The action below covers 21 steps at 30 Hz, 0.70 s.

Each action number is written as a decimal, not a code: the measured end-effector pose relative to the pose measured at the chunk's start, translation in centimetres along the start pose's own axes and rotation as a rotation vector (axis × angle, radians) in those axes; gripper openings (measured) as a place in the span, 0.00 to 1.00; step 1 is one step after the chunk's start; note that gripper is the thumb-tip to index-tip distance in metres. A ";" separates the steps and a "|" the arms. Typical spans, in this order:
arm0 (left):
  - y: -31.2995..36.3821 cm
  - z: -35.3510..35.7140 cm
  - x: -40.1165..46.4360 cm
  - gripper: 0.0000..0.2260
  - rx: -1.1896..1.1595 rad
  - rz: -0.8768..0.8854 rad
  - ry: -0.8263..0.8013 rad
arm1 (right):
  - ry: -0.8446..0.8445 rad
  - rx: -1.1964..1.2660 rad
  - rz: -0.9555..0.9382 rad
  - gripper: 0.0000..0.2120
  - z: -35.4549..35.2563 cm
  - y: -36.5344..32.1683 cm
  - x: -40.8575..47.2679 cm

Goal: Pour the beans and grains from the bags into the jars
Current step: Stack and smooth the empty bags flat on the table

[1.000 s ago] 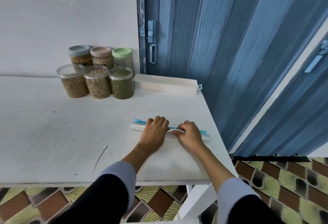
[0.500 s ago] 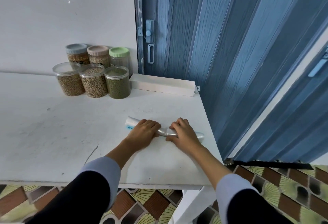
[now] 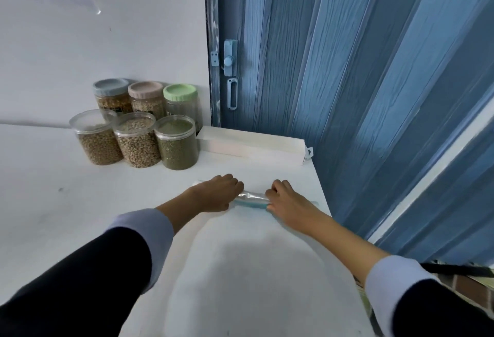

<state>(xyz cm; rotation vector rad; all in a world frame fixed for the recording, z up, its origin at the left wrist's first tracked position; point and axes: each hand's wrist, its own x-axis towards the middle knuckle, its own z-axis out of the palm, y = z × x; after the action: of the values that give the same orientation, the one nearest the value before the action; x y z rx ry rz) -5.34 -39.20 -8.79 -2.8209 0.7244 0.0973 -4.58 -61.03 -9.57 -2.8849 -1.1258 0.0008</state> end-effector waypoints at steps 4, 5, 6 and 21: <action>-2.7 -2.1 4.1 0.12 -0.086 -0.060 -0.072 | -0.115 0.055 0.105 0.14 -2.1 1.9 4.2; -3.7 -2.8 5.5 0.12 -0.102 -0.062 -0.080 | -0.127 0.072 0.125 0.14 -2.6 2.6 5.4; -4.6 -3.3 6.6 0.13 -0.117 -0.065 -0.085 | -0.126 0.076 0.135 0.16 -3.1 3.2 6.3; -13.3 -2.5 16.1 0.12 -0.440 -0.127 -0.004 | -0.215 0.027 0.185 0.19 -4.2 11.3 18.0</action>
<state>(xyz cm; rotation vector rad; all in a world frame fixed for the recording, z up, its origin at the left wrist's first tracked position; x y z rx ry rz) 15.18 -35.95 -5.60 -3.2738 0.5774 0.2713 16.37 -57.30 -5.54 -3.0081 -0.8708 0.3375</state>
